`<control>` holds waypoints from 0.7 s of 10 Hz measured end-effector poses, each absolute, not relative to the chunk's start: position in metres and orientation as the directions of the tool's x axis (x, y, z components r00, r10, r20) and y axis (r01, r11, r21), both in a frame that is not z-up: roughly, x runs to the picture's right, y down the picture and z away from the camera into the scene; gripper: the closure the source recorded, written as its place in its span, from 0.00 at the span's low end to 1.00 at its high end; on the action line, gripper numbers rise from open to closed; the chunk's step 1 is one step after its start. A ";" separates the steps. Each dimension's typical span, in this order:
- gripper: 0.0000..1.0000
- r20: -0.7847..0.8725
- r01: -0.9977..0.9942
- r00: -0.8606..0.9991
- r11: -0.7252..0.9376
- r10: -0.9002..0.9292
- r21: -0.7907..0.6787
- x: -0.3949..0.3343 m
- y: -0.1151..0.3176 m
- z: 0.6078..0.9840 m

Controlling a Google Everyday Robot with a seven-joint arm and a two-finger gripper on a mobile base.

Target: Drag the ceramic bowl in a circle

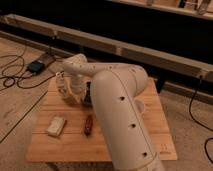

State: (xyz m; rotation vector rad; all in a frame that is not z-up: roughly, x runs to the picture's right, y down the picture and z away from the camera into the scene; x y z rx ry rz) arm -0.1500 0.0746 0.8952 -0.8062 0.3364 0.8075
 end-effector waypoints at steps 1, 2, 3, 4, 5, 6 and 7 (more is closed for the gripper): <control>1.00 -0.554 -0.751 0.660 0.422 0.507 -0.508 -0.148 0.075 0.895; 1.00 -0.559 -0.752 0.659 0.422 0.503 -0.507 -0.145 0.075 0.894; 1.00 -0.565 -0.754 0.657 0.423 0.499 -0.503 -0.141 0.076 0.894; 1.00 -0.571 -0.756 0.654 0.424 0.496 -0.499 -0.138 0.076 0.895; 0.99 -0.583 -0.767 0.642 0.421 0.499 -0.484 -0.133 0.075 0.896; 0.95 -0.592 -0.778 0.628 0.417 0.505 -0.471 -0.128 0.075 0.898; 0.85 -0.599 -0.788 0.616 0.411 0.512 -0.458 -0.124 0.073 0.899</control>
